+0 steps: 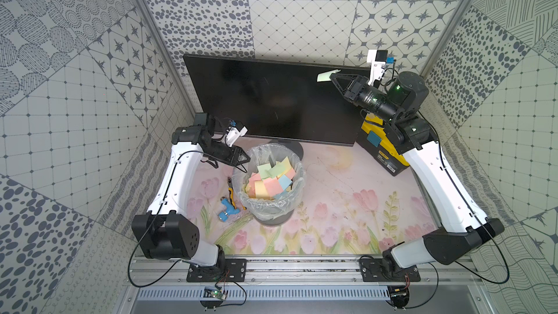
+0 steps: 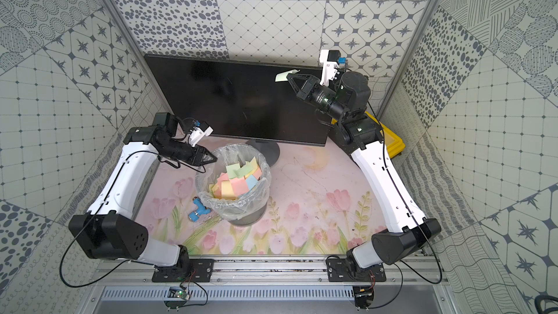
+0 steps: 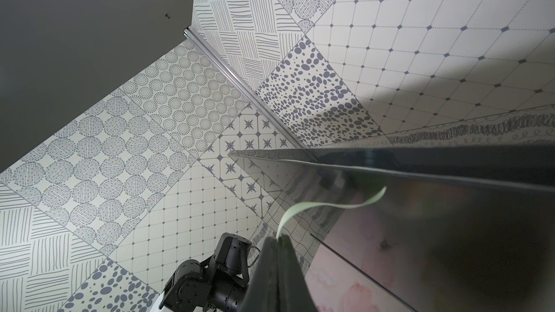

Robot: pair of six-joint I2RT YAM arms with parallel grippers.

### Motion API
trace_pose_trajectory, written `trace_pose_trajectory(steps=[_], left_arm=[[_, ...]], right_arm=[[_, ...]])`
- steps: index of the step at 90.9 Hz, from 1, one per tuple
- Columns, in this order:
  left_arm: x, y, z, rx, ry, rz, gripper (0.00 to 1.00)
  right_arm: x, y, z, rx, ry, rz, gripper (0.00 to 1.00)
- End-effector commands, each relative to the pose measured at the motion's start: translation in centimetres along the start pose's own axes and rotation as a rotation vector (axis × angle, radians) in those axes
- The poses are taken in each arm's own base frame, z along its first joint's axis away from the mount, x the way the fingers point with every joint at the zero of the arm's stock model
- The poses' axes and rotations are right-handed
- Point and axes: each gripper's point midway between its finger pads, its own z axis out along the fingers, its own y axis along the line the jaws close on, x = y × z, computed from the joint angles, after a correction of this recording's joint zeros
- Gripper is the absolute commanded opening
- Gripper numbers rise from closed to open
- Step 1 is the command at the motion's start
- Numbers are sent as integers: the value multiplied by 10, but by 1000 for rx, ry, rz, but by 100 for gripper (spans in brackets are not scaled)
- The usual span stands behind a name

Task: Remove the sticky note from the monitor
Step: Tear off the sticky note from the monitor.

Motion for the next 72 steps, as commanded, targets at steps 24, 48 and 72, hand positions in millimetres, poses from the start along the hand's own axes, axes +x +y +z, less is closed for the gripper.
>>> trace_pose_trajectory(steps=[24, 48, 72], left_arm=[[0, -1, 0, 4, 5, 23, 33], [-1, -1, 0, 3, 6, 23, 33], [1, 0, 2, 3, 13, 21, 33]], right_arm=[[-12, 36, -11, -113, -30, -51, 0], [17, 43, -5, -141, 63, -57, 0], [66, 62, 10, -212, 235, -99, 0]])
